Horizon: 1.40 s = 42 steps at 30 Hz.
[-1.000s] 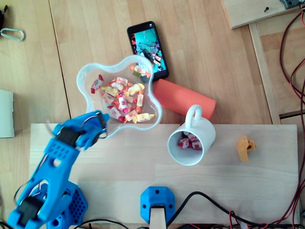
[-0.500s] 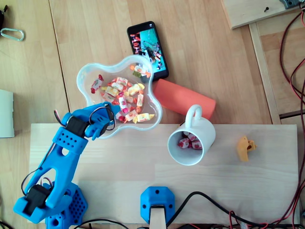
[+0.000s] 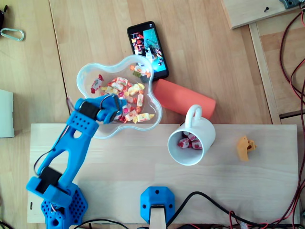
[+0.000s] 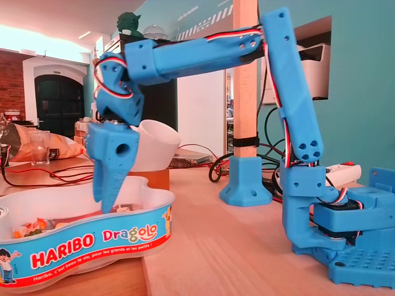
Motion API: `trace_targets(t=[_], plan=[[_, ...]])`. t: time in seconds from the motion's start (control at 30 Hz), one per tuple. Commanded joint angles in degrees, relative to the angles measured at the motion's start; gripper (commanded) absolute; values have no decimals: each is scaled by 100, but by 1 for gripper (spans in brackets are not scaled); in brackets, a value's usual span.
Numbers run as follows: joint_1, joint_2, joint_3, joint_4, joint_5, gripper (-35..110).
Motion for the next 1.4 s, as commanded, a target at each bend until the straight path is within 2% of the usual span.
trace_targets(t=[0.0, 1.37], plan=[[123, 53, -624, 44, 53, 23], [97, -914, -773, 53, 44, 23]])
